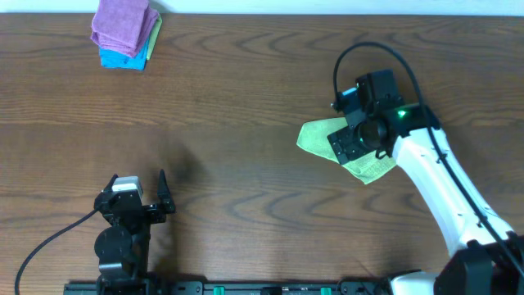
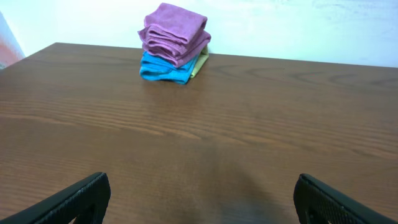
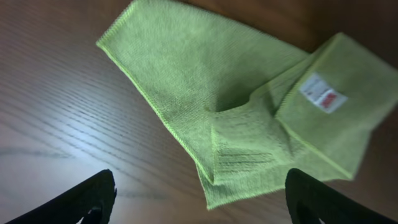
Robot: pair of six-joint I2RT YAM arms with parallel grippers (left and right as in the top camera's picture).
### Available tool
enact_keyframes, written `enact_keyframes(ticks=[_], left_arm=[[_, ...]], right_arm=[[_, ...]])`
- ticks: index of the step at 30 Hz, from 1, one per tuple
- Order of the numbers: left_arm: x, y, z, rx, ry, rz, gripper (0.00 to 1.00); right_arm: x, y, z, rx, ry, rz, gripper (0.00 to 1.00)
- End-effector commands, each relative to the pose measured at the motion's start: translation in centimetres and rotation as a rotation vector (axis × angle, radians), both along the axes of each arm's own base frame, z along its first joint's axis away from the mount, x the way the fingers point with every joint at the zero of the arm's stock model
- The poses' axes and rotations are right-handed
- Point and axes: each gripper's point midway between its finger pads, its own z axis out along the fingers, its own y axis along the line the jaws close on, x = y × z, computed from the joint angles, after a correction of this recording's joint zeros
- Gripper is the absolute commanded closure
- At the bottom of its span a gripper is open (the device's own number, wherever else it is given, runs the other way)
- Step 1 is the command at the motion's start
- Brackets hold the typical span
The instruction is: Fold the cloth
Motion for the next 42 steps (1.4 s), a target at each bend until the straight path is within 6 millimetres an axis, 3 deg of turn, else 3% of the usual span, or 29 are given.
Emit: enact_keyframes(ticks=[1,11,17,26,29,32,42], left_arm=[[0.0,0.2,-1.4,0.009,0.032,0.012,0.05],[0.0,0.2,-1.4,0.009,0.032,0.012,0.05],[0.0,0.2,-1.4,0.009,0.032,0.012,0.05],[0.0,0.2,-1.4,0.009,0.032,0.012,0.05],[0.0,0.2,-1.4,0.009,0.032,0.012,0.05],[0.0,0.2,-1.4,0.009,0.032,0.012,0.05],[0.0,0.2,-1.4,0.009,0.032,0.012,0.05]], right_arm=[[-0.5,0.2,-1.5,-0.002,0.008,0.025,0.17],[0.4,-1.3,-6.8,-0.086,0.036,-0.050,0.25],[1.1,-2.1,-8.5,-0.132,0.042,-0.106,0.33],[2.5,-2.5,-8.3,-0.152,-0.020,-0.126,0.46],[3.2,-2.8,-8.0,-0.158,-0.053,-0.178,0.80],[3.6,-2.8,-7.8,-0.157,-0.072,-0.186,0.98],[4.7,-2.5,-7.0,-0.138,-0.113,-0.200,0.99]])
